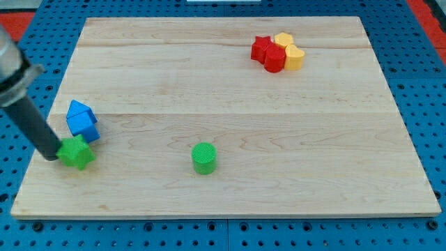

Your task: Move the green star closer to the green circle

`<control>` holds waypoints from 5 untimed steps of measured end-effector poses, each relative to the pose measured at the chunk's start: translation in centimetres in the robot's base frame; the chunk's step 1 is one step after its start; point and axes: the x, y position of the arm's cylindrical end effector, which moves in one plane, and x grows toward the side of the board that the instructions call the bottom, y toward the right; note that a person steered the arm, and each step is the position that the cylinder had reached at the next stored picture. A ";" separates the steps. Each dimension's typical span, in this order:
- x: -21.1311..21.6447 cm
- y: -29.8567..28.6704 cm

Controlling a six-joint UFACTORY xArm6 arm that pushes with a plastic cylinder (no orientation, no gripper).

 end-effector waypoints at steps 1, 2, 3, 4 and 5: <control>0.0 4.6; 0.0 8.8; 0.0 13.0; -0.5 13.1; -4.7 13.8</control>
